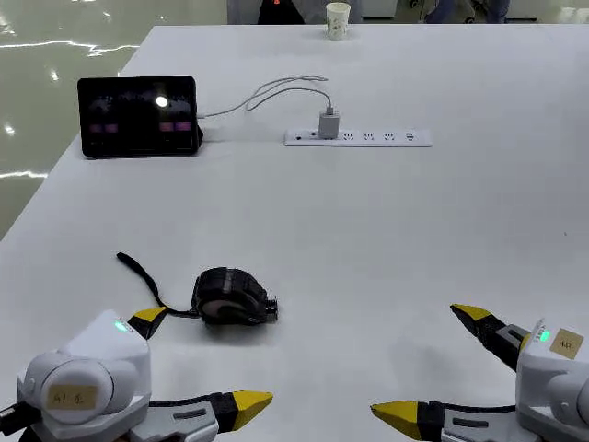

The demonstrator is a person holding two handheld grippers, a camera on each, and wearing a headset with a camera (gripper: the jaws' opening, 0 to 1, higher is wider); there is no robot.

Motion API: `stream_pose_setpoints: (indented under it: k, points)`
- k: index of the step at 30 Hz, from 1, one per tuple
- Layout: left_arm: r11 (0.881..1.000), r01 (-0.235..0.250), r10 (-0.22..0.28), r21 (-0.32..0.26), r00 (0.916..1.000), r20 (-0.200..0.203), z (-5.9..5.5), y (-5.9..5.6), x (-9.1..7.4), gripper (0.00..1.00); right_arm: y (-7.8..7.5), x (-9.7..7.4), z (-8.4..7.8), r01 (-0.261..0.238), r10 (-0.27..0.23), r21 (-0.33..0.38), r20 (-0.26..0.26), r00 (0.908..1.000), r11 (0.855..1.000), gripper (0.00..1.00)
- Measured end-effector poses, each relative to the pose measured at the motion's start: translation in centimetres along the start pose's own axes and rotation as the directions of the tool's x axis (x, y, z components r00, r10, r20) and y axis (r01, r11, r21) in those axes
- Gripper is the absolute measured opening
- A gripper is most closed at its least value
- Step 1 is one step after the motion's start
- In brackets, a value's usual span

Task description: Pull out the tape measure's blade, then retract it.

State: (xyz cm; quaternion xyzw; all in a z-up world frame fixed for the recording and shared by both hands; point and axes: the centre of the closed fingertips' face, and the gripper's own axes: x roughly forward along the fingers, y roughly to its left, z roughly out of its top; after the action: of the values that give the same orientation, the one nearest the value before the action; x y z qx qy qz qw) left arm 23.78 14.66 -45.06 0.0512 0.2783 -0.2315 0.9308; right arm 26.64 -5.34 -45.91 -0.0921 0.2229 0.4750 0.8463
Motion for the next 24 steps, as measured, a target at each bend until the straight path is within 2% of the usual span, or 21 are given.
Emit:
stream_pose_setpoints:
  k: [10, 14, 24]
  points:
    - [1.000, 0.007, -0.007, 0.015, 0.9996, 0.027, 0.0, -0.2, -0.4, 0.99, 0.1, -0.8, 0.0, 0.008, -0.008, 0.005, 0.016, 0.9998, 1.000, 0.99]
    - [1.000, 0.002, -0.002, 0.030, 0.9999, 0.011, -0.4, -0.1, -0.4, 0.99, 0.1, -1.1, -0.2, 0.009, -0.009, 0.010, 0.014, 0.9999, 1.000, 0.99]
    - [1.000, 0.018, -0.019, 0.025, 0.9995, 0.025, -0.3, -0.6, -0.7, 0.99, 0.1, -1.6, -0.6, 0.018, -0.018, 0.006, 0.003, 0.9998, 1.000, 0.99]
